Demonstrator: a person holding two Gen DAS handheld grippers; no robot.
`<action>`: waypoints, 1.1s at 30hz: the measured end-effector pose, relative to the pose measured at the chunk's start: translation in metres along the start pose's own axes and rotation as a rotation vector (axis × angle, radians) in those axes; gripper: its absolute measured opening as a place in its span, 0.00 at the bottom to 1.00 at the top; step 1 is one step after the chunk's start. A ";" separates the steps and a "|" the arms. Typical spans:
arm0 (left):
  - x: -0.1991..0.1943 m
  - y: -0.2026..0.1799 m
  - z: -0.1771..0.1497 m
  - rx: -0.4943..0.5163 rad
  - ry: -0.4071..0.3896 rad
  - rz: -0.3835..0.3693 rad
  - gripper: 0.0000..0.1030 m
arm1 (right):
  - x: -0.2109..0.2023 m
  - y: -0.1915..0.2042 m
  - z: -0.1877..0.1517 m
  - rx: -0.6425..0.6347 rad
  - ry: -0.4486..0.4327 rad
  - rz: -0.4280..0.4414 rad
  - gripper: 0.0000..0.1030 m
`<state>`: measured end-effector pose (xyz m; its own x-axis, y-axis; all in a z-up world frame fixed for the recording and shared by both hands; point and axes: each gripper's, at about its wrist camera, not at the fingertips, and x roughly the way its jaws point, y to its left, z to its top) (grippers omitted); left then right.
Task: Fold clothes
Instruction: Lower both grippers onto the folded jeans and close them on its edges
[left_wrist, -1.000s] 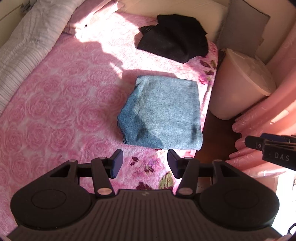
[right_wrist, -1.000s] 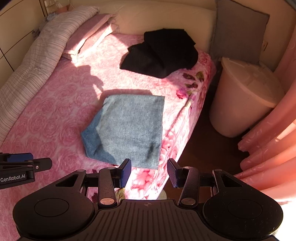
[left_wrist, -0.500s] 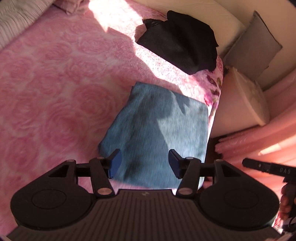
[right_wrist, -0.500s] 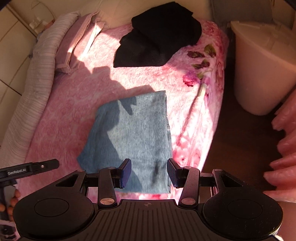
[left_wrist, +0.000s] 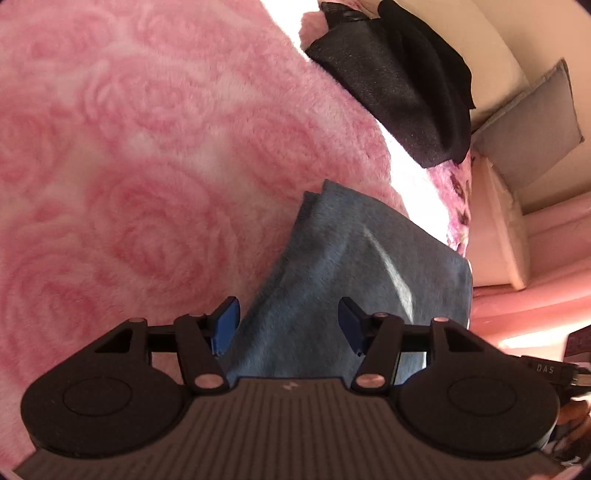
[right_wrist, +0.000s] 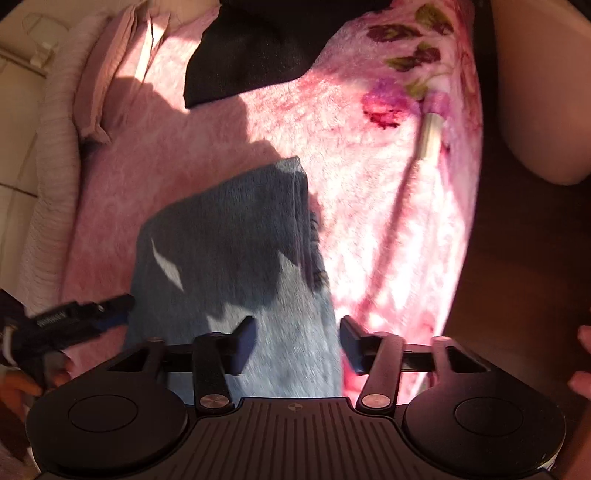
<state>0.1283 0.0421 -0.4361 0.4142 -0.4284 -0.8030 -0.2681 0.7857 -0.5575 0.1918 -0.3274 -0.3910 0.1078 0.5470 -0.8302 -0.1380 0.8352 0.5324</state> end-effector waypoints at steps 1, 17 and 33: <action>0.004 0.004 0.001 -0.008 0.008 -0.024 0.54 | 0.004 -0.003 0.002 0.008 -0.003 0.014 0.65; 0.037 0.023 0.003 -0.037 0.052 -0.217 0.65 | 0.039 -0.039 0.008 0.107 0.013 0.219 0.66; 0.054 0.012 -0.012 -0.075 0.049 -0.287 0.58 | 0.043 -0.033 0.002 0.072 -0.003 0.241 0.69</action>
<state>0.1365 0.0229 -0.4883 0.4403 -0.6507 -0.6187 -0.2106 0.5950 -0.7756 0.2028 -0.3315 -0.4445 0.0832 0.7306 -0.6777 -0.0896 0.6828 0.7251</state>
